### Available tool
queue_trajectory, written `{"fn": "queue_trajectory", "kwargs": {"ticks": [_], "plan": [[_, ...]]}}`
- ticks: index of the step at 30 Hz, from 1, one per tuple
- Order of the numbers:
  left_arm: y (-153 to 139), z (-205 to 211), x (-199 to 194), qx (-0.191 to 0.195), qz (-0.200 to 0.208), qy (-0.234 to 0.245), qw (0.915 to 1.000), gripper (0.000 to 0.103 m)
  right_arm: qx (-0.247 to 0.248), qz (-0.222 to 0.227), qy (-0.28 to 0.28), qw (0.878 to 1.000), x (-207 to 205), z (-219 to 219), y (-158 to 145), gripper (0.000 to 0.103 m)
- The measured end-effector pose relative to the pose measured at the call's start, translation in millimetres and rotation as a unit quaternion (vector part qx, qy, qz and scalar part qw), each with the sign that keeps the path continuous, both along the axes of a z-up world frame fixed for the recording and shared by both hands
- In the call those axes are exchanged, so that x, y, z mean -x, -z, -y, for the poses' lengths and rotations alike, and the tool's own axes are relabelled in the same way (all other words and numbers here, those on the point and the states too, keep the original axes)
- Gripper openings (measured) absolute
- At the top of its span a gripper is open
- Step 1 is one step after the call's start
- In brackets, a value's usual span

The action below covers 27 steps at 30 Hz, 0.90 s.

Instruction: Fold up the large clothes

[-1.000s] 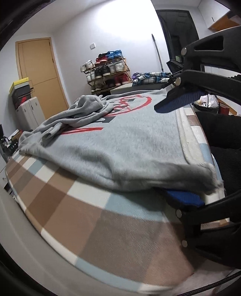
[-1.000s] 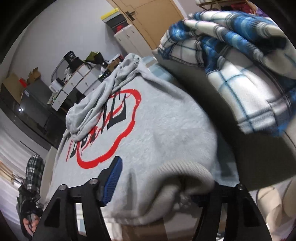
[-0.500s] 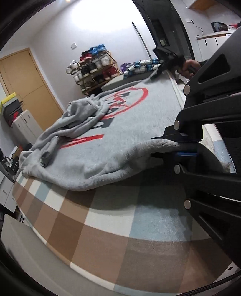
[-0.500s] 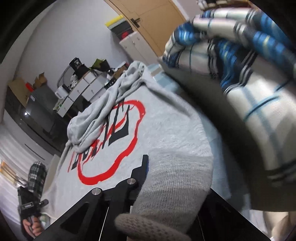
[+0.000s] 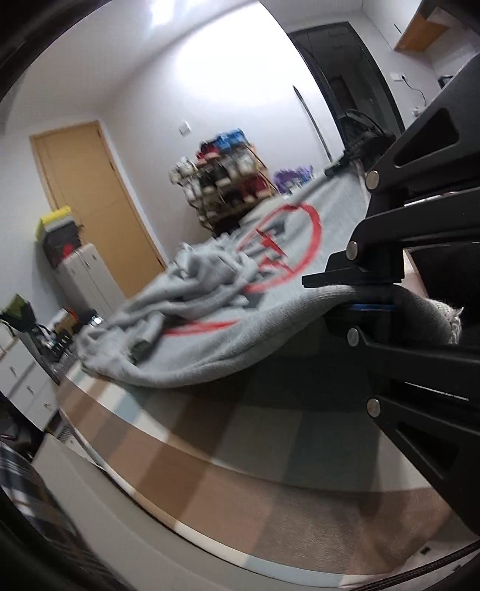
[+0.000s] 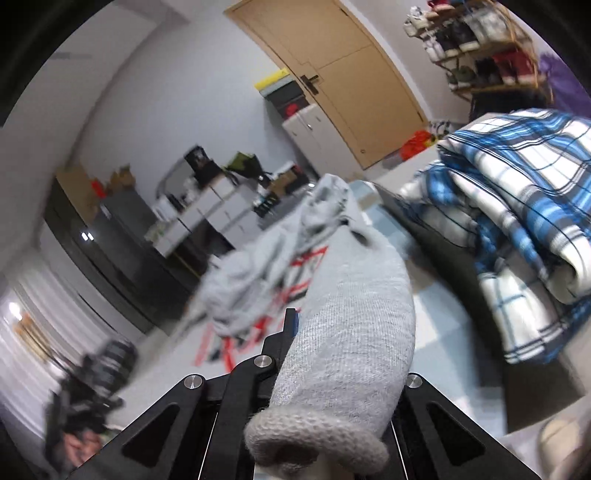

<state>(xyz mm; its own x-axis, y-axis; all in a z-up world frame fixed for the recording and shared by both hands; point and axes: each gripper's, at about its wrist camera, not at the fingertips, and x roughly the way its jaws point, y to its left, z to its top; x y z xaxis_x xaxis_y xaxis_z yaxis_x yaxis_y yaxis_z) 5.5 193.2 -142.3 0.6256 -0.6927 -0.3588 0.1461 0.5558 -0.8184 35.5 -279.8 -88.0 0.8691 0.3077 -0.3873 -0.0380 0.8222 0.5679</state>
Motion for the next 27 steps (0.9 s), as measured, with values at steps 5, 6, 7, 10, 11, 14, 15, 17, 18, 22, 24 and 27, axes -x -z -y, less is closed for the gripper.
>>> {"fn": "queue_trajectory", "kwargs": {"ticks": [5, 6, 7, 10, 11, 14, 15, 17, 18, 22, 24, 27], "plan": [[-3.6, 8.2, 8.5, -0.008, 0.019, -0.001, 0.9998, 0.001, 0.018, 0.002, -0.031, 0.999, 9.0, -23.9, -14.2, 0.004], [-1.5, 8.2, 8.9, -0.009, 0.019, 0.000, 0.9998, 0.001, 0.027, 0.003, -0.035, 0.999, 15.0, -27.9, -15.6, 0.004], [1.1, 7.6, 10.7, -0.010, 0.017, 0.003, 0.9998, 0.001, 0.027, 0.002, -0.036, 0.999, 19.1, -28.2, -15.0, 0.004], [11.9, 2.5, 21.9, 0.009, 0.013, 0.005, 0.9999, 0.001, 0.020, -0.005, -0.033, 0.999, 34.8, -22.6, -11.0, 0.004], [14.5, -0.6, 27.2, 0.017, 0.014, 0.004, 0.9998, 0.001, 0.015, -0.007, -0.030, 0.999, 41.3, -19.4, -8.6, 0.004], [19.0, -4.6, 42.3, 0.036, 0.014, 0.007, 0.9992, 0.001, 0.004, -0.016, -0.024, 1.000, 56.2, -13.0, -2.1, 0.004], [20.1, -4.7, 47.2, 0.042, 0.011, 0.012, 0.9990, 0.001, 0.000, -0.017, -0.021, 1.000, 63.8, -10.5, 1.7, 0.004], [23.0, -4.7, 63.1, 0.032, 0.011, 0.011, 0.9994, 0.001, -0.003, -0.020, -0.005, 1.000, 83.2, -7.7, 10.7, 0.004], [24.7, -5.6, 70.0, 0.035, 0.011, 0.013, 0.9992, 0.001, -0.001, -0.023, -0.002, 1.000, 91.6, -8.3, 15.2, 0.004], [33.4, -9.7, 89.7, 0.064, 0.001, 0.009, 0.9979, 0.001, -0.009, -0.035, 0.010, 0.999, 122.4, -4.2, 27.6, 0.004], [33.0, -11.4, 95.4, 0.079, 0.001, 0.013, 0.9968, 0.001, -0.026, -0.041, 0.021, 0.999, 139.9, 3.1, 33.1, 0.004], [20.8, -12.0, 102.1, 0.089, 0.020, 0.015, 0.9957, 0.001, -0.035, -0.041, 0.036, 0.998, 156.9, 10.2, 29.6, 0.004]]}}
